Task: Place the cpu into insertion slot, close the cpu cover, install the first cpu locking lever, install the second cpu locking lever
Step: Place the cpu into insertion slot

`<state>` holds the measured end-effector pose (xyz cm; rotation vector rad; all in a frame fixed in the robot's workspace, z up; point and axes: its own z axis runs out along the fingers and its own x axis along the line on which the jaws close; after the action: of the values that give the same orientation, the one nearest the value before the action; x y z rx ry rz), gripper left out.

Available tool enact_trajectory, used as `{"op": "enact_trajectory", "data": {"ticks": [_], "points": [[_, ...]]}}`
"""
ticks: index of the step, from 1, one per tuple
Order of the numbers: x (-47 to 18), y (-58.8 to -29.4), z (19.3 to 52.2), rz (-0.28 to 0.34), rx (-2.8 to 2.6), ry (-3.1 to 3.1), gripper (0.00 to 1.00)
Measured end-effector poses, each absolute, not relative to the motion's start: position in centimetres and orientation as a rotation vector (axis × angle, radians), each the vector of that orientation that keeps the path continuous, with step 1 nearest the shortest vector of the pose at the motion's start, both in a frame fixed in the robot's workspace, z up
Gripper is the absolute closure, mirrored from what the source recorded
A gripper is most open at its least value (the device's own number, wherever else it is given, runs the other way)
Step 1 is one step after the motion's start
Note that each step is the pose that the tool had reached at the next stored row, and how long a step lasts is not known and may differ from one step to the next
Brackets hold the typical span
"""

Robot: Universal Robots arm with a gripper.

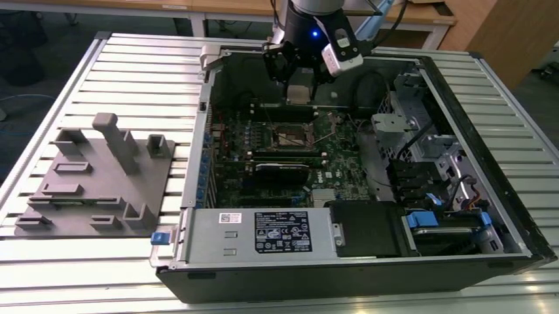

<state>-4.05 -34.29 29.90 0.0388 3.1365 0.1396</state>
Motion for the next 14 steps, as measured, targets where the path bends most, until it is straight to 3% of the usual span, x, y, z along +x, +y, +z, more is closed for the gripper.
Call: {"op": "enact_trajectory", "data": {"ticks": [14], "points": [[-4.04, -34.29, 29.4, 0.14, 0.039, 3.135, 0.46]]}}
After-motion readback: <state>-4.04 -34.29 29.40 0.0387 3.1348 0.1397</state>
